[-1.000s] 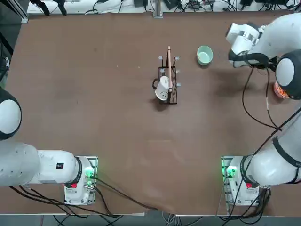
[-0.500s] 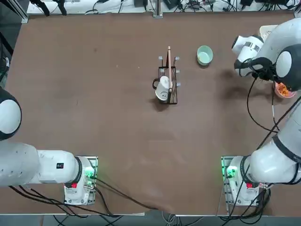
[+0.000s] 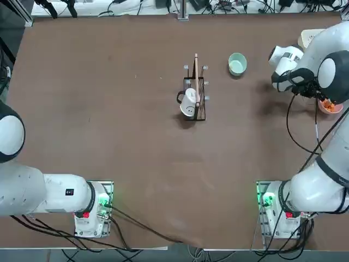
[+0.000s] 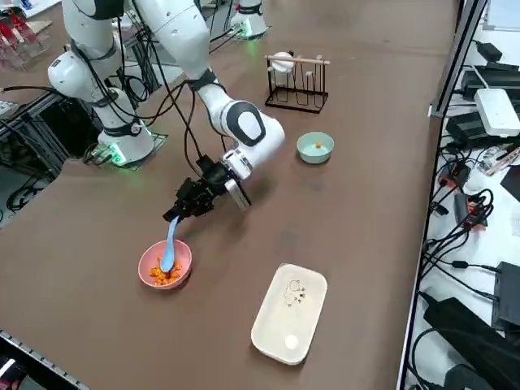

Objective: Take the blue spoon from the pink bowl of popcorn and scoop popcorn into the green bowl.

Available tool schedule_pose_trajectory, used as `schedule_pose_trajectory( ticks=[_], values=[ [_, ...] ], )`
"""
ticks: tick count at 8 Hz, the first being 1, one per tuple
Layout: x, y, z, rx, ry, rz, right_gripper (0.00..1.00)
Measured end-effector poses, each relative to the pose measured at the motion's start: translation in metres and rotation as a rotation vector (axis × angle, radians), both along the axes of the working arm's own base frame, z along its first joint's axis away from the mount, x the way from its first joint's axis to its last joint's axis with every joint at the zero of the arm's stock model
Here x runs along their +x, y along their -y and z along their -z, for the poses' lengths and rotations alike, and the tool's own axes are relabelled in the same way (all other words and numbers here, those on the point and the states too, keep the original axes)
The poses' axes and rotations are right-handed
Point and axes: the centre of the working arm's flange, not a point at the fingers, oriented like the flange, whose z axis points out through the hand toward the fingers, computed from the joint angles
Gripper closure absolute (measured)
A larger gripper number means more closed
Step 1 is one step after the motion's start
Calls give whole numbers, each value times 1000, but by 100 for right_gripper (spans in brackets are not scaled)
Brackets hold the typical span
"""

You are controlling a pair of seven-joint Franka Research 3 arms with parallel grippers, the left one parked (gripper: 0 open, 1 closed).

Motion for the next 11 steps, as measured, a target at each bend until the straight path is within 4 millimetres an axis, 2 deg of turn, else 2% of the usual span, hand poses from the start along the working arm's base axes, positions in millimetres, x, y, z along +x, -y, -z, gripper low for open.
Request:
schedule_pose_trajectory(
  ticks=[3, 4, 5, 8, 11],
  values=[
    [7, -2, -7, 10, 16, 1, 15],
    [13, -4, -13, 43, 24, 32, 0],
    [24, -10, -29, 115, 36, 91, 0],
    [67, -25, -108, 313, 83, 228, 0],
    [99, -52, -176, 627, 121, 333, 0]
  ],
)
